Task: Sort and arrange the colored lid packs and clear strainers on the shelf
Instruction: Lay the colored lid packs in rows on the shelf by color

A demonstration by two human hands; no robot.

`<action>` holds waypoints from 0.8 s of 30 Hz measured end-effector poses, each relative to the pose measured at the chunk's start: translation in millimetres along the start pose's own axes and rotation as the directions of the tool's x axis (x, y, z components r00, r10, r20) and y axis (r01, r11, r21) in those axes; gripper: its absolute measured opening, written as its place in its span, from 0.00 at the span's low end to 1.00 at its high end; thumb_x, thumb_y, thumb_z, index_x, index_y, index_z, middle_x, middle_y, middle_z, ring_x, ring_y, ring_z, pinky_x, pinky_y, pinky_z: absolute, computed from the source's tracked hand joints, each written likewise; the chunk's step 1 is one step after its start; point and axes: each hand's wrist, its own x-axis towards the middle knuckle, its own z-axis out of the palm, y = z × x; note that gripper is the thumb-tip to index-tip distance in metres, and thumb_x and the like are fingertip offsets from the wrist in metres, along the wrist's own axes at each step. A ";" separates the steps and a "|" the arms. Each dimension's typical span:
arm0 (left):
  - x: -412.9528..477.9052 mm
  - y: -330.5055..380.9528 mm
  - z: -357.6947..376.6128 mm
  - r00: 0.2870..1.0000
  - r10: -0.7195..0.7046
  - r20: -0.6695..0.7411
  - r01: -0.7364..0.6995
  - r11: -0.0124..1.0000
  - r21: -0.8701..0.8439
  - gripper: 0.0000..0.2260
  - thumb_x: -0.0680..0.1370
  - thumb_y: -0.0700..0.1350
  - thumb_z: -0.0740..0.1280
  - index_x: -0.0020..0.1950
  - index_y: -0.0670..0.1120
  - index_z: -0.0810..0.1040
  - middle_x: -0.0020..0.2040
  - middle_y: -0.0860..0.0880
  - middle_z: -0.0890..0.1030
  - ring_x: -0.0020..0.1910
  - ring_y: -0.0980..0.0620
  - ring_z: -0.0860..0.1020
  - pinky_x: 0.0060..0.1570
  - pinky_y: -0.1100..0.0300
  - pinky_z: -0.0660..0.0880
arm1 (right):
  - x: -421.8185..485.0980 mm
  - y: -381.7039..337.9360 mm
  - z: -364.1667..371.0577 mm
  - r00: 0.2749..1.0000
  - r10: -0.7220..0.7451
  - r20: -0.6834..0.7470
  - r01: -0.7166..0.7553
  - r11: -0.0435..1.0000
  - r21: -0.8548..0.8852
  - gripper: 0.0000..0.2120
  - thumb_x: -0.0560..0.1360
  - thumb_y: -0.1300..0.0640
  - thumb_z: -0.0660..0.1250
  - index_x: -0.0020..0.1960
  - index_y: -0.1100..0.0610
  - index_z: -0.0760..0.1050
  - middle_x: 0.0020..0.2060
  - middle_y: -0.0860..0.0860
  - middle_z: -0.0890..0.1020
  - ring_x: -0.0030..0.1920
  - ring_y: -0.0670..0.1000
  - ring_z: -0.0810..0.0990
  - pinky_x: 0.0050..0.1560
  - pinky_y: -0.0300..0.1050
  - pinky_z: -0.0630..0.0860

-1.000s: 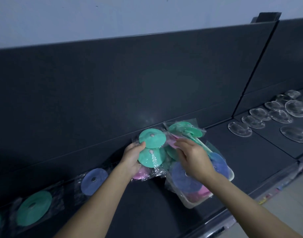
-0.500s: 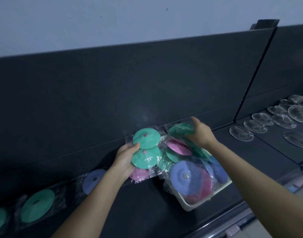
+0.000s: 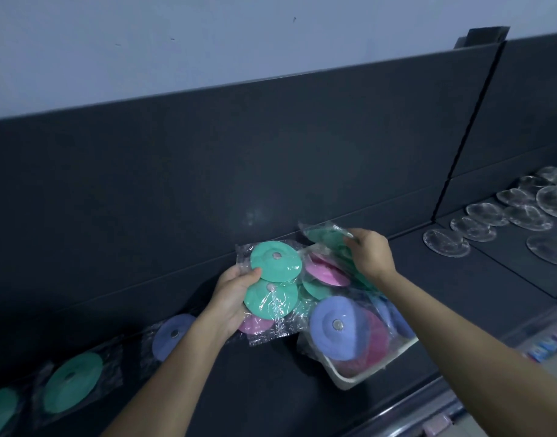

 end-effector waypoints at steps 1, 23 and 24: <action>-0.3 0.5 0.9 1.000 0.001 -0.003 -0.001 1.000 -0.002 0.03 0.78 0.38 0.66 0.50 0.41 0.74 0.51 0.39 0.81 0.46 0.43 0.81 0.41 0.51 0.78 | -2.6 -1.8 -2.3 1.000 -0.007 -0.026 0.009 0.997 0.073 0.09 0.79 0.59 0.62 0.51 0.59 0.81 0.41 0.52 0.82 0.42 0.54 0.79 0.42 0.45 0.72; -43.3 -8.1 -62.2 0.964 0.134 -0.229 -0.162 0.981 -0.109 0.09 0.78 0.37 0.65 0.58 0.36 0.75 0.49 0.39 0.82 0.41 0.46 0.82 0.34 0.57 0.80 | -59.7 -86.6 48.3 0.825 -0.561 0.075 0.529 0.812 0.246 0.11 0.77 0.59 0.66 0.59 0.56 0.80 0.53 0.48 0.83 0.53 0.47 0.81 0.54 0.36 0.72; -46.6 -8.7 -68.4 0.962 0.134 -0.239 -0.164 0.980 -0.110 0.08 0.78 0.36 0.64 0.56 0.37 0.75 0.48 0.40 0.82 0.40 0.46 0.81 0.34 0.58 0.79 | -63.6 -89.6 53.6 0.824 -0.560 0.089 0.526 0.814 0.247 0.12 0.77 0.59 0.65 0.59 0.56 0.80 0.54 0.48 0.83 0.54 0.47 0.81 0.54 0.35 0.72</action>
